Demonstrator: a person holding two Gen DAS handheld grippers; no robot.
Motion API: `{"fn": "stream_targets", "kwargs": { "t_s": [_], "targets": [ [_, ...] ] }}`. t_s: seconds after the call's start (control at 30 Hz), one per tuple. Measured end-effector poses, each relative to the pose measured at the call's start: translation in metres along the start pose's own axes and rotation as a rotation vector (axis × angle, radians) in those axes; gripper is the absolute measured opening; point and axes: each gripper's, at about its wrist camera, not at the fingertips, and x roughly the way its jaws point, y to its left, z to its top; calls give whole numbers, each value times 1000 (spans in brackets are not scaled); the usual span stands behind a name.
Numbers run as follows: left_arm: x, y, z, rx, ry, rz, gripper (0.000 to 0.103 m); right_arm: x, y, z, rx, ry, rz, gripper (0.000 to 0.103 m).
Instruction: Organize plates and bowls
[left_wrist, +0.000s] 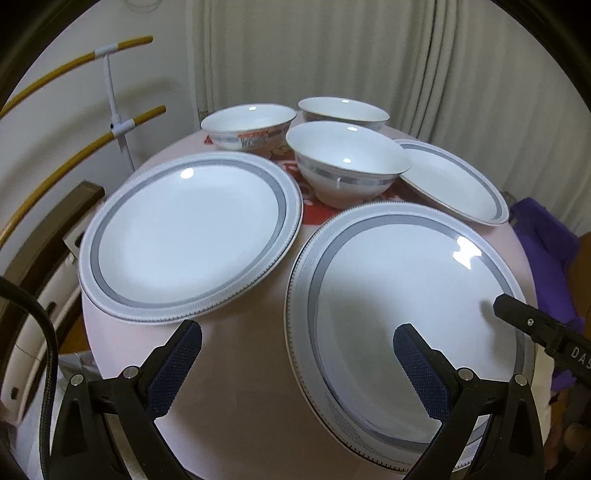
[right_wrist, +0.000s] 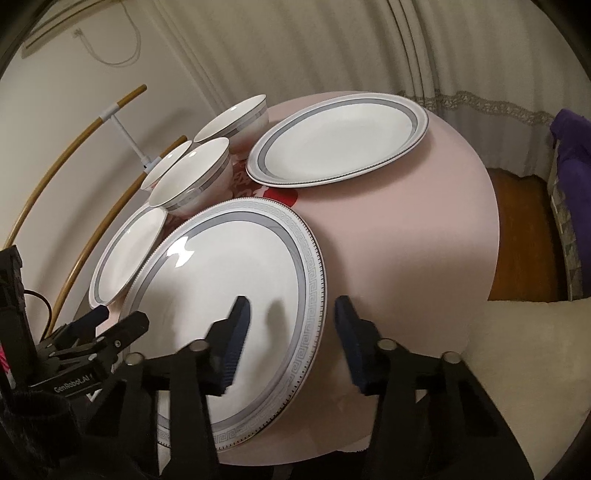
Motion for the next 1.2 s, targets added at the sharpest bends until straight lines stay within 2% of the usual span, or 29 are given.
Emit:
{"fn": "stream_targets", "kwargs": {
  "t_s": [0.13, 0.2, 0.4, 0.57, 0.7, 0.73, 0.8, 0.87, 0.93, 1.07, 1.13, 1.2],
  "targets": [
    [6, 11, -3, -86, 45, -60, 101, 2, -3, -1, 4, 1, 5, 30],
    [13, 13, -3, -92, 66, -65, 101, 2, -5, -1, 2, -3, -4, 21],
    [19, 6, -5, -69, 75, -29, 101, 5, -3, -1, -4, -2, 18, 17],
    [27, -3, 0, -30, 141, -17, 102, 6, -6, -2, -2, -5, 35, 17],
    [23, -4, -1, -65, 127, -75, 101, 6, -7, -2, -4, -7, 42, 17],
    [23, -5, -1, -59, 121, -85, 98, 6, -7, -2, -4, -6, 43, 17],
    [21, -8, 0, -39, 112, -63, 84, 6, -8, -2, -4, -7, 45, 17],
    [19, -7, 2, -34, 96, -56, 60, 6, -9, -2, -2, -6, 50, 17],
    [17, -5, 1, -47, 92, -53, 55, 5, -9, -2, -2, -5, 52, 17],
    [14, -5, 0, -65, 105, -57, 54, 5, -10, -3, 2, -6, 58, 17],
    [11, -4, 1, -80, 105, -88, 54, 5, -10, -3, 5, -7, 61, 17],
    [12, -7, 0, -66, 100, -93, 47, 5, -10, -4, 10, -11, 61, 18]
  ]
}}
